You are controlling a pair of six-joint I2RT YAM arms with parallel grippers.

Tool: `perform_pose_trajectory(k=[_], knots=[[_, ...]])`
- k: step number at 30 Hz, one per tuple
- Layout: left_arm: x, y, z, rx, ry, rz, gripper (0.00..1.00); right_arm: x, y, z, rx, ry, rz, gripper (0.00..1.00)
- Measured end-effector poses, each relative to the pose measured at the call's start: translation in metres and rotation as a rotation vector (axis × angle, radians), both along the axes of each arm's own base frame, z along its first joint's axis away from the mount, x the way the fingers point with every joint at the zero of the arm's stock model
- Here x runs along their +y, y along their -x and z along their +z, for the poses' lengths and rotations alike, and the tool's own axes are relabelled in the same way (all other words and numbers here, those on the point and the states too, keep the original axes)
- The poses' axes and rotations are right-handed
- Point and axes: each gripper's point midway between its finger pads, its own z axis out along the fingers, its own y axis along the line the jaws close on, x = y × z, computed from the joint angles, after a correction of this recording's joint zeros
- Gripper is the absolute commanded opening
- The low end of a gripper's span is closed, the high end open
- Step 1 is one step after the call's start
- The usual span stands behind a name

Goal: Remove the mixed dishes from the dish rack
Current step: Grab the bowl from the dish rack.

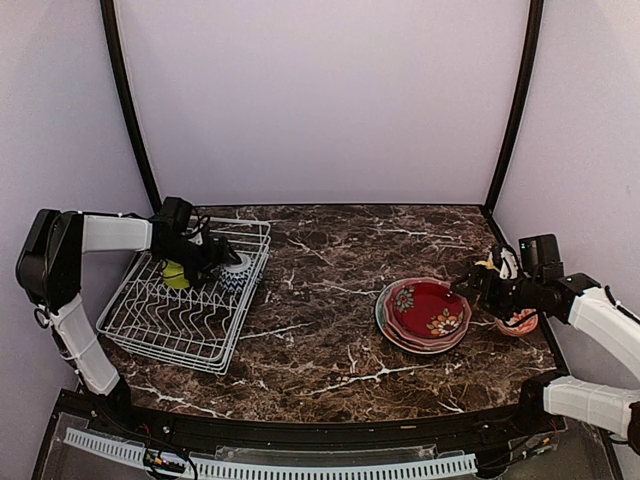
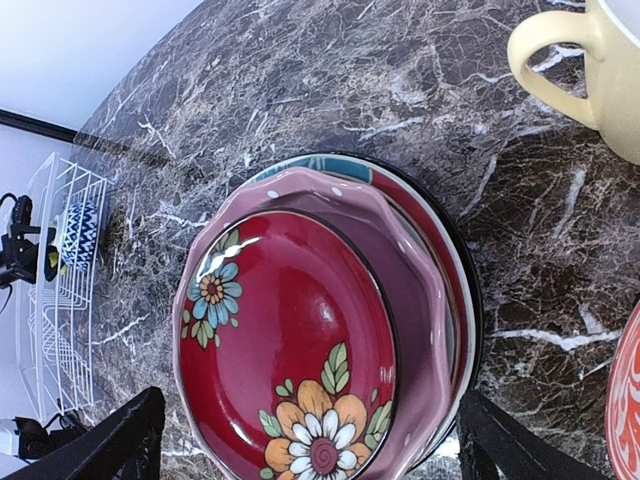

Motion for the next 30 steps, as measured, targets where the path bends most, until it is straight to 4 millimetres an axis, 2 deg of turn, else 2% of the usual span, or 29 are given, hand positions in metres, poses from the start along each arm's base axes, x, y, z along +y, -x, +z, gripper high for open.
perform_pose_trajectory(k=[5,11,17,22,27,30], knots=[[0.003,0.023,0.003,0.028,0.023,0.032,0.99,0.001,-0.001,0.000,-0.006,-0.005,0.002,0.99],[-0.001,0.028,0.011,0.038,0.071,0.119,0.99,0.004,-0.002,0.001,-0.013,-0.020,0.011,0.99],[0.001,0.025,0.013,0.067,0.069,0.204,0.99,0.004,-0.002,0.002,-0.019,-0.020,0.012,0.99],[-0.007,0.019,0.017,0.081,0.091,0.231,0.99,0.003,0.000,0.001,-0.022,-0.022,0.012,0.99],[-0.020,0.017,-0.002,0.161,0.132,0.227,0.97,0.003,0.000,0.000,-0.021,-0.021,0.012,0.99],[-0.026,0.008,-0.007,0.175,0.149,0.216,0.95,0.003,0.001,0.003,-0.032,-0.023,0.011,0.99]])
